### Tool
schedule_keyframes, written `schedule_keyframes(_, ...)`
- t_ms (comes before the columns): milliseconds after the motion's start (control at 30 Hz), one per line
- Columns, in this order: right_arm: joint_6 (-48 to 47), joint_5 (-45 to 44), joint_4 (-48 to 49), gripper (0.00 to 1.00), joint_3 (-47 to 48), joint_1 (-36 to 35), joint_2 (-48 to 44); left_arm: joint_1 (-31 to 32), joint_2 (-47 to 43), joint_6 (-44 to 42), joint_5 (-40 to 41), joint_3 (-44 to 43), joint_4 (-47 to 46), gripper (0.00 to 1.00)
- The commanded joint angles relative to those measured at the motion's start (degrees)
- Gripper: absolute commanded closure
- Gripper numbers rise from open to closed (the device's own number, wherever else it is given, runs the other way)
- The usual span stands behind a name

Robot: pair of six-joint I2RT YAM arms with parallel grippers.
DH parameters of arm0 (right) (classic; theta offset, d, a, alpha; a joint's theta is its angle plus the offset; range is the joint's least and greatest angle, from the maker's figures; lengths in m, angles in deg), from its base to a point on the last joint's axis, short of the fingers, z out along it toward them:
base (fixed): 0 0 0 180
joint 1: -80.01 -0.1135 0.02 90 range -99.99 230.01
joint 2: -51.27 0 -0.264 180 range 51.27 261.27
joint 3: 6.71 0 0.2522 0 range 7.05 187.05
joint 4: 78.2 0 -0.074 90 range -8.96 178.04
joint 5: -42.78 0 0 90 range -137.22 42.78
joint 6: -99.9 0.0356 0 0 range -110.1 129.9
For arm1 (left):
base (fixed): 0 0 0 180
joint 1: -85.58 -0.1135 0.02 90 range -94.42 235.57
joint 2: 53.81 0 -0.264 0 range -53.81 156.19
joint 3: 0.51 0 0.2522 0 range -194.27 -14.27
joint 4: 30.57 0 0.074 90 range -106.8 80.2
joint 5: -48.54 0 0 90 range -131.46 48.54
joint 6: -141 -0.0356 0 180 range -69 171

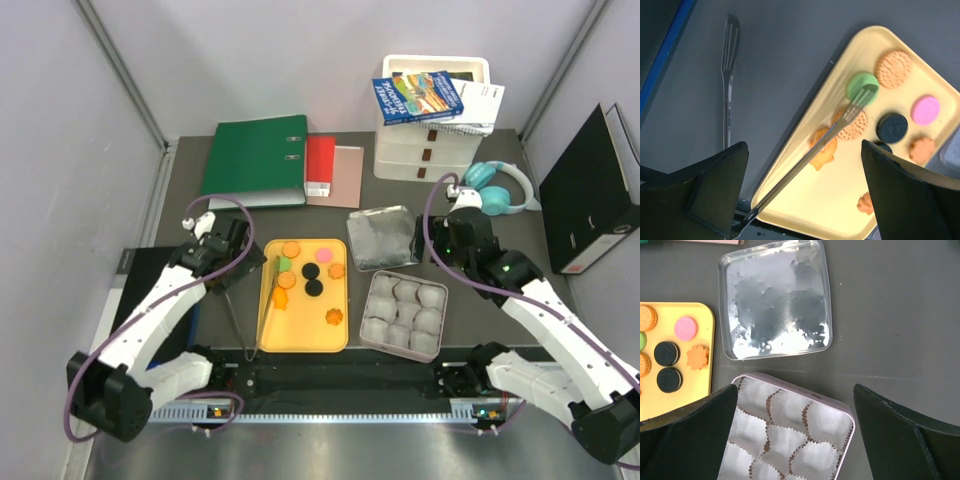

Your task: Pack the cookies

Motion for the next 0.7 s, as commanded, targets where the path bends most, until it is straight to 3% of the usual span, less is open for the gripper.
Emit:
schedule_keyframes(0, 0.8, 1.6, 2.2, 0.01, -0.1, -0.6, 0.5, 0.1, -7.3, -7.0, -4.5, 1.1, -0.1, 0.01)
schedule_keyframes(233, 1.6, 1.4, 1.0, 0.01, 0.8, -0.6, 1.9, 0.2, -4.5, -7.1, 0.0, -2.1, 11.4, 0.01)
schedule_keyframes(667, 3.5, 2.2, 0.0, 0.01, -1.4, -0.6, 0.5, 0.2, -4.0, -11.0, -8.5, 1.5, 15.6, 0.01)
